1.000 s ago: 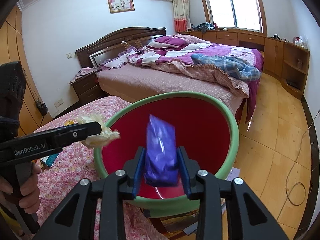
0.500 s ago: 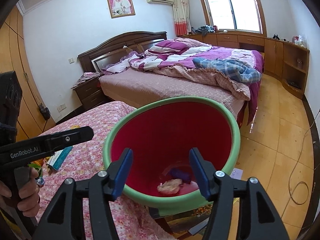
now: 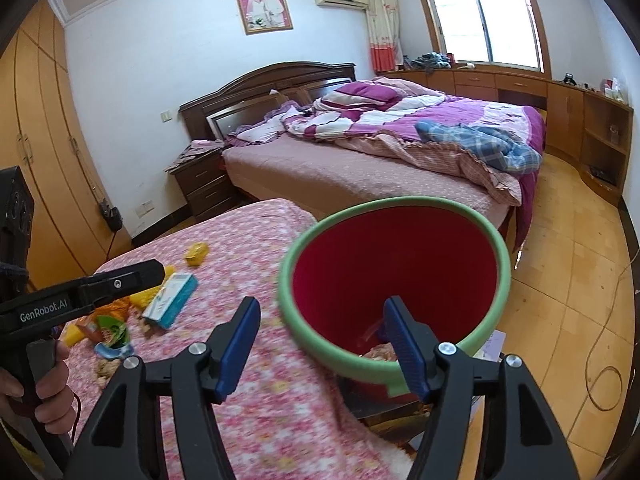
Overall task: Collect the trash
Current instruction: 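Move both open grippers back over the bed toward the remaining items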
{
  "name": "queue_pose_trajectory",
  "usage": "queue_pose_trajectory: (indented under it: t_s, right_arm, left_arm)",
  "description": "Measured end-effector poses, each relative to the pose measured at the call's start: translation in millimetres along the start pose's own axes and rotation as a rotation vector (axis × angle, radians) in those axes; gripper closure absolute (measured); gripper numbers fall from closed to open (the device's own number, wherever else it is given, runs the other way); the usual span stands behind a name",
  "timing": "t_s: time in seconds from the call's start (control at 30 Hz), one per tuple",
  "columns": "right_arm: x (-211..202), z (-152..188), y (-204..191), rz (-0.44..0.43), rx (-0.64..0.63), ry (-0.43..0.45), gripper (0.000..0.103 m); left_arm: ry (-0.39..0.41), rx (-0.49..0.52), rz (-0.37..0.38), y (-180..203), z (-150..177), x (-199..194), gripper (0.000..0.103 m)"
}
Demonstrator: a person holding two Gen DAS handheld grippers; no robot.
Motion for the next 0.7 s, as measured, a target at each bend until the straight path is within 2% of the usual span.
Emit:
queue_pose_trajectory:
  t_s: [0.43, 0.7]
  right_arm:
    - [-12.7, 14.3, -79.7, -0.096, -0.076, -0.038, 0.031]
    - [-8.6, 20.5, -128.9, -0.130, -0.137, -0.057, 0.030]
  left_arm:
    - [0.043, -0.062, -0.078, -52.3, 37.1, -57.8, 0.044]
    - [0.056, -0.075, -0.158, -98.9, 54.2, -82.7, 0.044]
Point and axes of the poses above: each gripper's, at about its wrist camera, not at the fingertips, and x roughly the way its jaws point, y to its right, z to its underside, the point moved 5 cm from there along x, roughly the way its jaws point, and after that the axes turned 15 degrees about -y, right-handed, at the moved point
